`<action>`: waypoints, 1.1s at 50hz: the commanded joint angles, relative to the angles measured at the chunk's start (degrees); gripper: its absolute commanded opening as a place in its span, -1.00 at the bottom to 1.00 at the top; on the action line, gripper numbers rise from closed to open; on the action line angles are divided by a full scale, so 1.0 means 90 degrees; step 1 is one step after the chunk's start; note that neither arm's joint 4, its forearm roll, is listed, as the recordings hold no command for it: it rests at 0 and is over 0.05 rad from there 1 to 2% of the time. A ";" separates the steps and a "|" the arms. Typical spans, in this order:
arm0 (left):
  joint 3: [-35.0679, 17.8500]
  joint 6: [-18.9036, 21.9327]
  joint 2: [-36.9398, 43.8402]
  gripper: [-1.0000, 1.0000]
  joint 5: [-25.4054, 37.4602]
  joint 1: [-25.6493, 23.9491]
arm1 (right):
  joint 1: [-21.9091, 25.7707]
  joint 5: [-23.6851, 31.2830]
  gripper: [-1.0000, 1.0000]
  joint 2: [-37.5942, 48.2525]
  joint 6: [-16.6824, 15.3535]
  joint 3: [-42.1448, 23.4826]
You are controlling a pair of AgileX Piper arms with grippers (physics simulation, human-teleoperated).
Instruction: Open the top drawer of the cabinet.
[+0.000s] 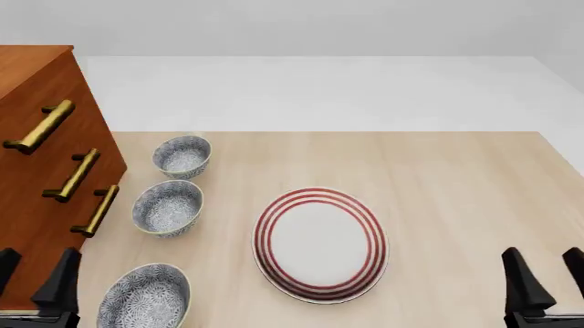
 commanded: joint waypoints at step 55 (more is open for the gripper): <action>-0.0458 0.3668 -0.0020 1.00 -0.0318 -0.0023 | 0.0006 0.0807 1.00 -0.0021 -0.0010 -0.0785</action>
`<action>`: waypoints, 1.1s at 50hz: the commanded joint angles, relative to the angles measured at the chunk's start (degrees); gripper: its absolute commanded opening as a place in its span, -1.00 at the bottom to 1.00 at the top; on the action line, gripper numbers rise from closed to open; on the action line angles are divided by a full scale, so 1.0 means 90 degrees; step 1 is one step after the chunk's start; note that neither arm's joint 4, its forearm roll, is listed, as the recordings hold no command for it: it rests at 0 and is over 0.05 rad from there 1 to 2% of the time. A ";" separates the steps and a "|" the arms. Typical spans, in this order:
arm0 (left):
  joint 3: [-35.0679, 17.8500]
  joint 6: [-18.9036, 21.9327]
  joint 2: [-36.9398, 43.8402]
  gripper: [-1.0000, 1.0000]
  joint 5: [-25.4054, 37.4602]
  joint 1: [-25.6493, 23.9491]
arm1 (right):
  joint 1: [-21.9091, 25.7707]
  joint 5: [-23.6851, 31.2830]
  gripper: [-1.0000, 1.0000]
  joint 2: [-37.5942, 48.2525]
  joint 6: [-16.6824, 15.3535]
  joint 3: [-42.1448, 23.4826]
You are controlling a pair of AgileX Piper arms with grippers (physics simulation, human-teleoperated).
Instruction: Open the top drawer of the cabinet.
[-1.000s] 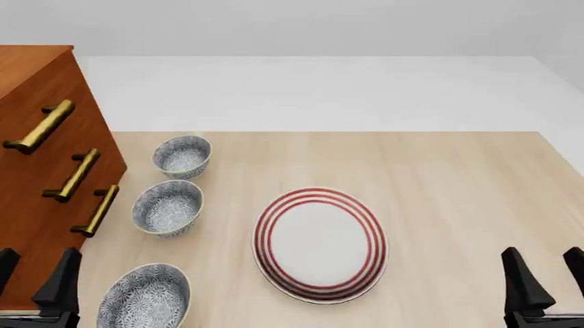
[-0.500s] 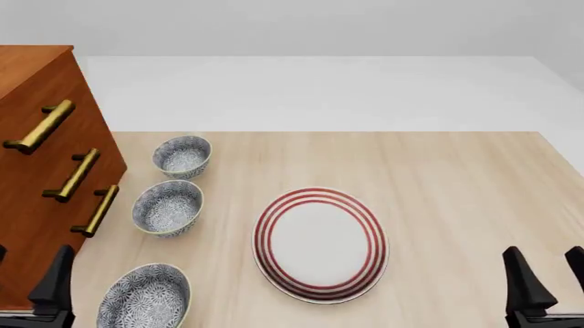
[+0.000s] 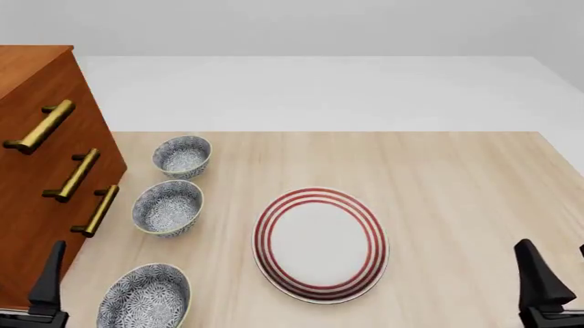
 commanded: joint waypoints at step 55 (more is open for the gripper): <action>0.0290 0.3896 0.0579 1.00 -0.1380 0.0038 | -0.0003 0.0070 1.00 -0.0001 0.0006 -0.0061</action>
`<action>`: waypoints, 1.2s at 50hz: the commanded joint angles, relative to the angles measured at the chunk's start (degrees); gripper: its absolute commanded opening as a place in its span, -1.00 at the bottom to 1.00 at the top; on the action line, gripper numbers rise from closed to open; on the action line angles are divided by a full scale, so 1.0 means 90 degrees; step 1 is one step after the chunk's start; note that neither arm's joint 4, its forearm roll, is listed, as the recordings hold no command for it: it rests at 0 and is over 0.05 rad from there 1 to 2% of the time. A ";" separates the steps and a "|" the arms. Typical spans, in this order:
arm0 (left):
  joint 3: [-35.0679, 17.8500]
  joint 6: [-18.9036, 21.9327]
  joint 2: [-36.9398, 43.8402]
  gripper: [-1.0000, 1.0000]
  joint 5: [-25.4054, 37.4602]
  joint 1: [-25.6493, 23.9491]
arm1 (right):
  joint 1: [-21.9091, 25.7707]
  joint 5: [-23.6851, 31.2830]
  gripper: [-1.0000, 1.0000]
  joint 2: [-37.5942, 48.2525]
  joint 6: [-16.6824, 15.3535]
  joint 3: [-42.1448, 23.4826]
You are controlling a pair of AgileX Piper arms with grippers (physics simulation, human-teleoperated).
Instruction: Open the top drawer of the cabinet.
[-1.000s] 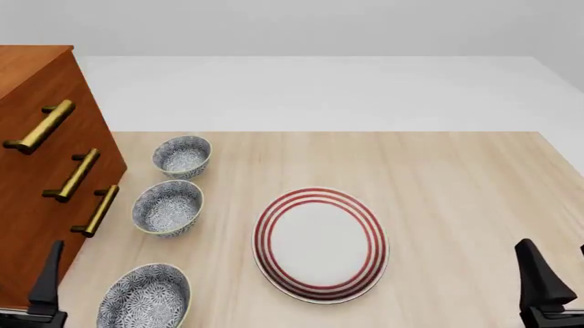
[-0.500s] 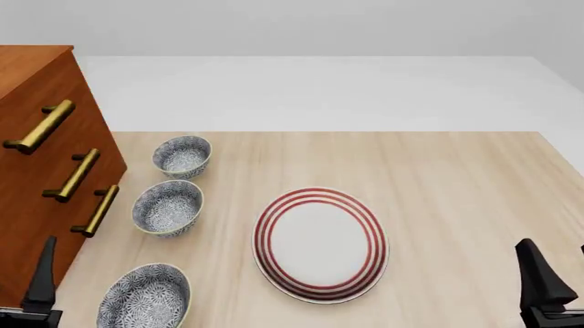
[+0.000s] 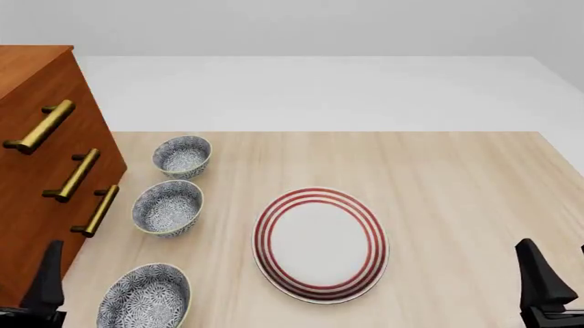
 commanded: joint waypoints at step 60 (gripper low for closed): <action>-0.0179 0.2628 0.3511 1.00 -0.3270 0.0464 | 0.0000 0.0001 1.00 0.0000 0.0001 0.0000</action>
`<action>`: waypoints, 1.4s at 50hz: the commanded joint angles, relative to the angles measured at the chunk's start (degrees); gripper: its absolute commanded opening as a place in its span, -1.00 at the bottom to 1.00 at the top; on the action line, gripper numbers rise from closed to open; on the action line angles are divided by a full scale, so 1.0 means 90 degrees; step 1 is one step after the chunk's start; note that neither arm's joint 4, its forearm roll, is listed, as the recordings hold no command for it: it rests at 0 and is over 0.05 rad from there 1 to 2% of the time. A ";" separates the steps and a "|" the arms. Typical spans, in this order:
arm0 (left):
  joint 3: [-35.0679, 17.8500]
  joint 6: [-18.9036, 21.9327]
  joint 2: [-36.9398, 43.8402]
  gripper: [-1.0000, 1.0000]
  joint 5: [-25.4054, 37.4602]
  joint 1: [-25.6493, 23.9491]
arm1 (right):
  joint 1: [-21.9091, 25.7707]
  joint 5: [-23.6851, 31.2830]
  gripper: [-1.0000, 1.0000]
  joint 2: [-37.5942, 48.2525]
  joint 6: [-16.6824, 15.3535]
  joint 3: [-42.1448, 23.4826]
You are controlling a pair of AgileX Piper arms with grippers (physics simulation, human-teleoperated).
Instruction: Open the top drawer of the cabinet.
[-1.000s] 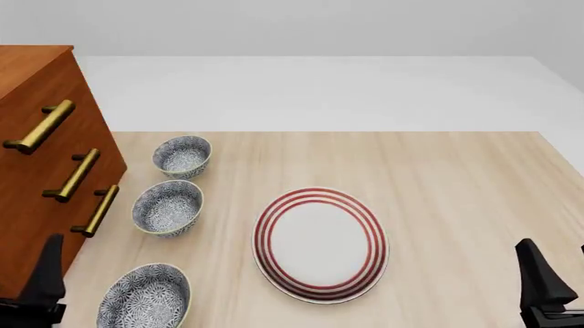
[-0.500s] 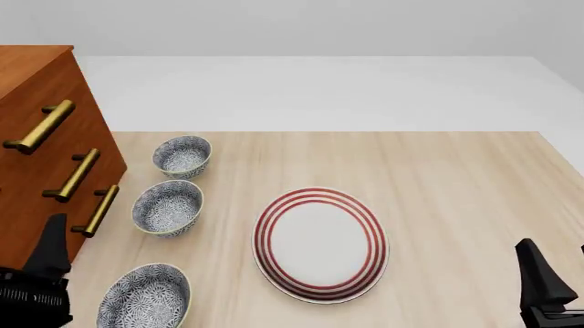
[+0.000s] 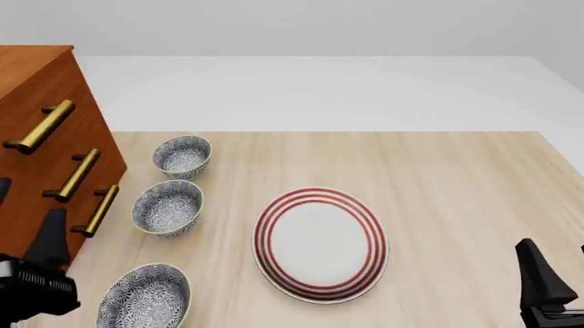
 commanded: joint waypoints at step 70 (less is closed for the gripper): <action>-0.0756 0.1158 0.1813 1.00 -0.0826 0.0581 | -0.0001 0.0002 1.00 0.0000 0.0001 0.0000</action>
